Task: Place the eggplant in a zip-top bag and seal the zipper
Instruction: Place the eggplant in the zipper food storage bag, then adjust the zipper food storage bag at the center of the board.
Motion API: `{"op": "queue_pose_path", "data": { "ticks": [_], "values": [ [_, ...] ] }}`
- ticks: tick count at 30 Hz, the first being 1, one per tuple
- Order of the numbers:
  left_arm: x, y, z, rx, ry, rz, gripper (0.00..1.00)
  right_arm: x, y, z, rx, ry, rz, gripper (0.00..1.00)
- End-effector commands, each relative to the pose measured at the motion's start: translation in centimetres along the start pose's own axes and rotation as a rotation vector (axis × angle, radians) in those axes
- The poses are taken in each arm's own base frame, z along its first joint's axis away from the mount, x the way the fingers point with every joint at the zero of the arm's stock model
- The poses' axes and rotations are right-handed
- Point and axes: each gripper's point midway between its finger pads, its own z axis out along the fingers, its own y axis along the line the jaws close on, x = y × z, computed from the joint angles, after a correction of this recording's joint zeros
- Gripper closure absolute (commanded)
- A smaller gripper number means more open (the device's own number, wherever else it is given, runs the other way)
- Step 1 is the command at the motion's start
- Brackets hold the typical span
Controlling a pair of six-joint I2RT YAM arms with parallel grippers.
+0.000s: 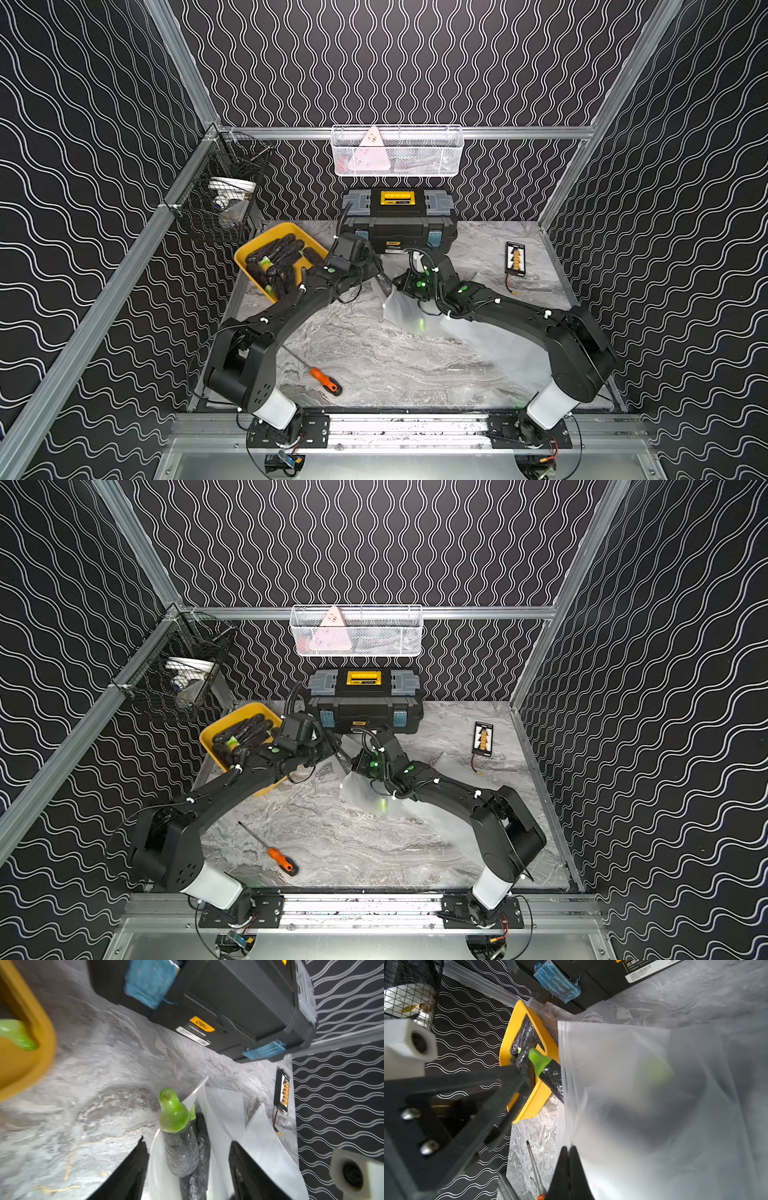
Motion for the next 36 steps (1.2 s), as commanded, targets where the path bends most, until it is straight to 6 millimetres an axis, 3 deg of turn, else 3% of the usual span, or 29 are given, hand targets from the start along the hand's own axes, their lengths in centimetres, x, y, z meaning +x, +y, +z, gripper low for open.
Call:
{"op": "queue_pose_path", "data": {
  "ticks": [1,5,19,26,34,36],
  "values": [
    [0.8,2.6,-0.1,-0.078,0.028,0.035,0.4,-0.8,0.7,-0.4,-0.019,-0.029,-0.016,1.0],
    [2.4,3.8,1.1,-0.066,0.08,0.02,0.47,-0.8,1.1,-0.4,-0.032,-0.024,-0.02,1.0],
    [2.5,4.6,3.7,-0.091,0.078,0.022,0.38,-0.1,1.5,-0.4,-0.068,0.011,-0.011,1.0],
    [2.8,3.8,5.1,-0.054,0.12,0.027,0.32,0.4,2.4,-0.1,-0.119,0.046,0.006,1.0],
    [2.9,2.7,5.7,-0.05,0.178,0.06,0.35,-0.8,3.5,-1.3,-0.129,0.006,-0.012,1.0],
    [2.2,1.9,4.7,-0.039,0.165,0.074,0.39,-2.6,4.6,-2.1,-0.138,-0.042,-0.022,1.0]
  ]
}}
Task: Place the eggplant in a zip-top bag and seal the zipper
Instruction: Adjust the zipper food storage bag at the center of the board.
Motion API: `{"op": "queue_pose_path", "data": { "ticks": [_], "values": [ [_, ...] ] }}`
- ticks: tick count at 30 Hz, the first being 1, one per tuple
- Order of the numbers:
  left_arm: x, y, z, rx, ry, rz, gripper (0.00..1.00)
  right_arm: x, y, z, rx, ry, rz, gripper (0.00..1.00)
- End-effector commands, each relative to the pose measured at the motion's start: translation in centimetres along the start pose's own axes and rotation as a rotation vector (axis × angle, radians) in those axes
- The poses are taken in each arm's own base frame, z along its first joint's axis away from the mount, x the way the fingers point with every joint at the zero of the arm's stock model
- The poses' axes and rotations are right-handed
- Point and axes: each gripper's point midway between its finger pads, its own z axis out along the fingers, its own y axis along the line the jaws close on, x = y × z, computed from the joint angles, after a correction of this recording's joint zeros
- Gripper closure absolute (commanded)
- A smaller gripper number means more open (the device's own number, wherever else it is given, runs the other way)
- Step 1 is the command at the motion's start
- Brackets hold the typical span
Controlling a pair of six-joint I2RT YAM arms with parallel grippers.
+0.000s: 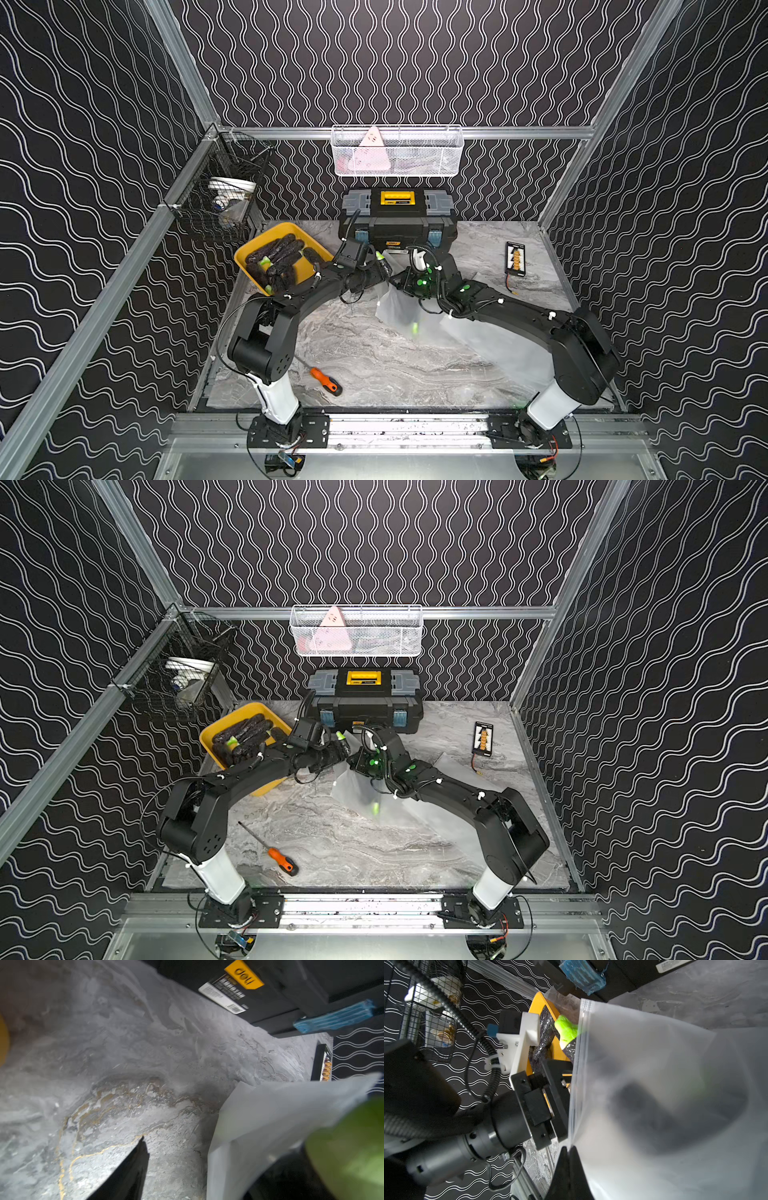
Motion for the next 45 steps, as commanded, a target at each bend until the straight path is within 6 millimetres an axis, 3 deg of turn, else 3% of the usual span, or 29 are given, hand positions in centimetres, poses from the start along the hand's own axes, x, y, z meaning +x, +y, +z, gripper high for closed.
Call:
{"op": "queue_pose_path", "data": {
  "ticks": [1,8,14,22,30,33,37,42,45],
  "values": [
    [-0.8,-1.0,-1.7,0.013,-0.015,0.043,0.41,-2.8,2.0,-1.3,-0.025,-0.092,-0.027,1.0],
    [-4.7,-6.6,-6.9,0.133,-0.092,0.125,0.63,-5.9,4.3,-3.6,-0.015,-0.182,-0.106,1.0],
    [-6.1,-9.8,-9.5,0.226,-0.117,0.154,0.68,-7.4,5.2,-6.2,0.03,-0.26,-0.17,1.0],
    [-5.2,-12.4,-10.1,0.334,-0.075,0.175,0.69,-9.0,6.6,-10.0,0.051,-0.352,-0.211,1.0],
    [-3.3,-15.8,-9.1,0.503,0.018,0.177,0.69,-9.9,8.9,-13.2,0.04,-0.418,-0.263,1.0],
    [-2.8,-15.4,-8.0,0.504,0.039,0.164,0.69,-10.1,9.5,-12.9,0.029,-0.415,-0.284,1.0],
    [-1.8,-12.8,-5.2,0.43,0.067,0.149,0.68,-9.7,8.7,-10.6,0.046,-0.373,-0.296,1.0],
    [0.5,-6.0,-0.4,0.228,0.12,0.12,0.62,-6.8,3.9,-4.9,0.109,-0.232,-0.272,1.0],
    [0.7,-2.1,0.3,0.131,0.101,0.078,0.49,-4.6,1.1,-1.8,0.117,-0.156,-0.222,1.0]
  ]
}}
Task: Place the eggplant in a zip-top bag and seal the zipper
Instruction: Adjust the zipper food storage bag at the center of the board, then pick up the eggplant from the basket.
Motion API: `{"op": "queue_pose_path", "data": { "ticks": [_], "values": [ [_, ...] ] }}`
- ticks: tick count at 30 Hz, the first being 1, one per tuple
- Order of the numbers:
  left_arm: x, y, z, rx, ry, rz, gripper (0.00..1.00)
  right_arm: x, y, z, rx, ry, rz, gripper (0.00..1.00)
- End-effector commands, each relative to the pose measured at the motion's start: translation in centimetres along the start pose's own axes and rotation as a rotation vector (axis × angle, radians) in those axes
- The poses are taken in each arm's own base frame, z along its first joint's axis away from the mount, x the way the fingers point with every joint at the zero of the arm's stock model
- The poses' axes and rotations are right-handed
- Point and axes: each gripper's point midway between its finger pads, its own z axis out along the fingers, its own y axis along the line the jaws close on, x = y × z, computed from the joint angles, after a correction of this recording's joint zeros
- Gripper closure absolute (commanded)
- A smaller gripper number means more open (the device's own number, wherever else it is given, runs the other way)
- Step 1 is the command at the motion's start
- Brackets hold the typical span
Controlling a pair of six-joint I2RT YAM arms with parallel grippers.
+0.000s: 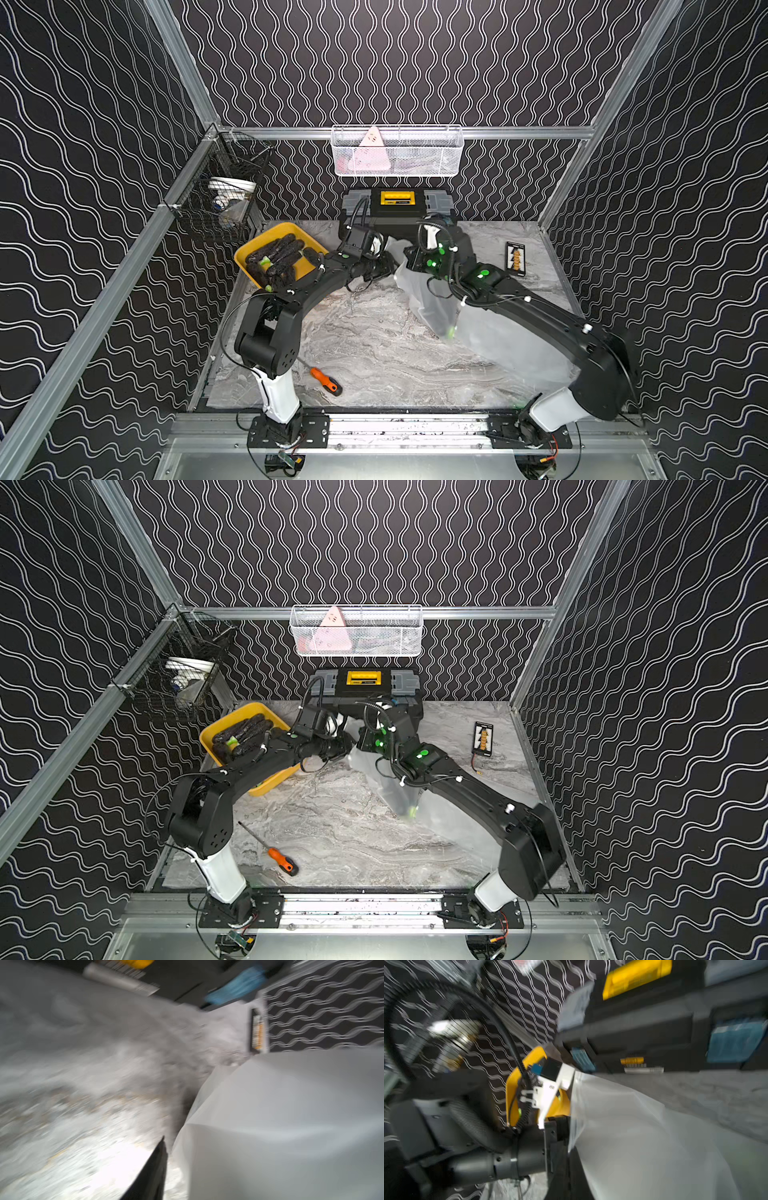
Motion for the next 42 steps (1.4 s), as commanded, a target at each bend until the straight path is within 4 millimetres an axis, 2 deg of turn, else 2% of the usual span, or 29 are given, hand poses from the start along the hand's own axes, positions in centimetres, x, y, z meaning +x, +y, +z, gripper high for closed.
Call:
{"op": "queue_pose_path", "data": {
  "ticks": [1,3,7,11,15,18,21,22,27,37,42],
  "values": [
    [-0.7,3.6,-0.7,-0.121,-0.06,-0.011,0.44,2.4,-0.5,2.1,-0.041,0.054,0.054,1.0],
    [-1.1,5.5,-1.6,-0.202,-0.072,-0.005,0.34,4.1,-1.5,3.6,-0.033,0.087,0.082,1.0],
    [-2.1,8.4,-4.0,-0.348,-0.092,0.014,0.31,5.9,-2.6,5.4,-0.026,0.118,0.118,1.0],
    [-4.1,12.4,-7.7,-0.503,-0.159,-0.027,0.31,6.6,-2.8,6.3,-0.034,0.13,0.137,1.0],
    [-6.2,16.2,-11.0,-0.637,-0.247,-0.088,0.29,6.5,-2.0,6.5,-0.064,0.14,0.141,1.0],
    [-7.1,18.7,-10.8,-0.601,-0.268,-0.177,0.28,6.4,-1.3,6.5,-0.09,0.146,0.14,1.0],
    [-8.1,20.1,-9.7,-0.554,-0.291,-0.231,0.27,6.6,-0.8,6.3,-0.107,0.154,0.138,1.0],
    [-8.7,21.2,-9.9,-0.561,-0.304,-0.257,0.27,6.6,-0.6,6.2,-0.112,0.155,0.139,1.0],
    [-10.6,24.0,-8.9,-0.554,-0.346,-0.313,0.27,7.2,0.1,6.0,-0.139,0.176,0.146,1.0],
    [-12.7,26.1,-5.6,-0.475,-0.398,-0.358,0.27,7.6,1.0,6.6,-0.168,0.201,0.154,1.0],
    [-13.2,26.8,-4.9,-0.475,-0.407,-0.37,0.28,7.8,0.8,7.2,-0.164,0.209,0.154,1.0]
  ]
}}
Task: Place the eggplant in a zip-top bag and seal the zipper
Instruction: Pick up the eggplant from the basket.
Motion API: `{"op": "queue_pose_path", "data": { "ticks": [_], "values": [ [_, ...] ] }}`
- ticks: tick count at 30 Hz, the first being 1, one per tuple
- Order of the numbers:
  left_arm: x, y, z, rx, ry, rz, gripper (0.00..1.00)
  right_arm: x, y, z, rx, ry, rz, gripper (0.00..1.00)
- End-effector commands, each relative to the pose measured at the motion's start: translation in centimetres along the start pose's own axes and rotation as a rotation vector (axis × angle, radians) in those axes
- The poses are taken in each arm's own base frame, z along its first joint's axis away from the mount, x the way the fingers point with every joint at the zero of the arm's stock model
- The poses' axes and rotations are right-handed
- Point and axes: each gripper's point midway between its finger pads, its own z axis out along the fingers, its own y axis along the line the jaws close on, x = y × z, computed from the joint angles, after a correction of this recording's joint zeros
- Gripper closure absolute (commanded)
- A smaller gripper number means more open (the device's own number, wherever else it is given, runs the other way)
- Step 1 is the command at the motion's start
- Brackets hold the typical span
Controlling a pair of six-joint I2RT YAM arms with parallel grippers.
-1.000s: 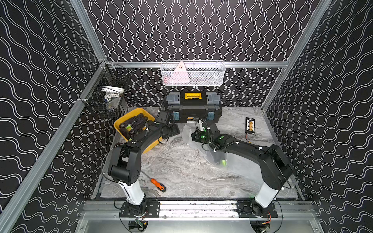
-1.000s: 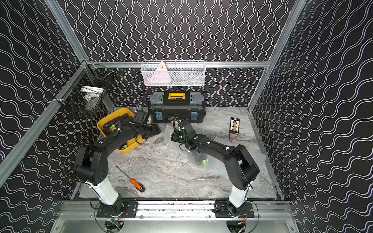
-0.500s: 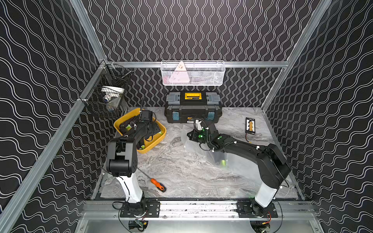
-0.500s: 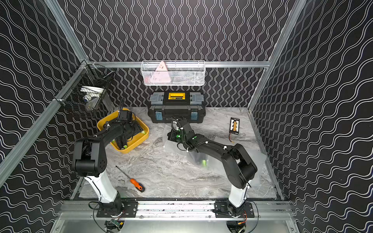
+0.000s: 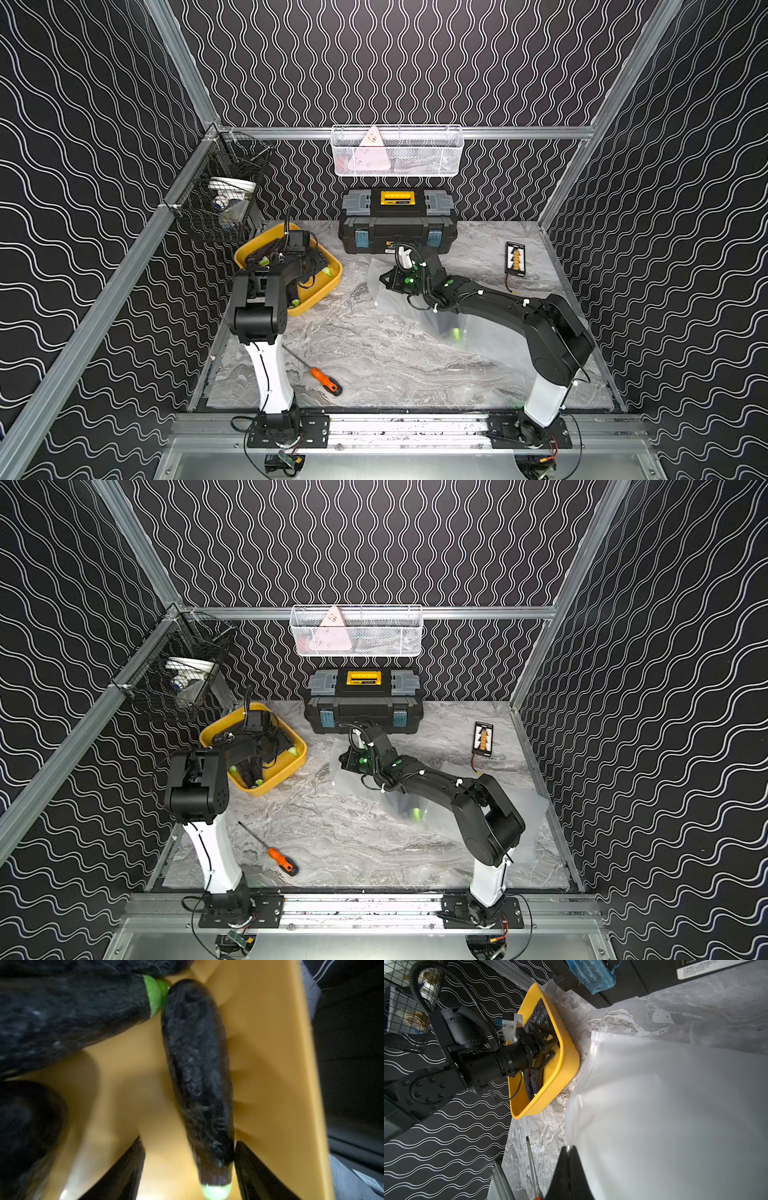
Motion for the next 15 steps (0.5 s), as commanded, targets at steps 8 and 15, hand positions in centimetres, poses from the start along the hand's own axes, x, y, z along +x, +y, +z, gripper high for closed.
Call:
{"op": "queue_pose_path", "data": {
  "ticks": [8,15],
  "values": [
    [-0.6,-0.3,1.7,0.023,-0.008,-0.045,0.42,-0.2,0.8,0.6,-0.032,0.0,-0.004,1.0],
    [-0.4,0.2,1.1,0.006,-0.015,-0.031,0.58,-0.2,0.8,0.4,-0.032,0.001,-0.008,1.0]
  ]
}}
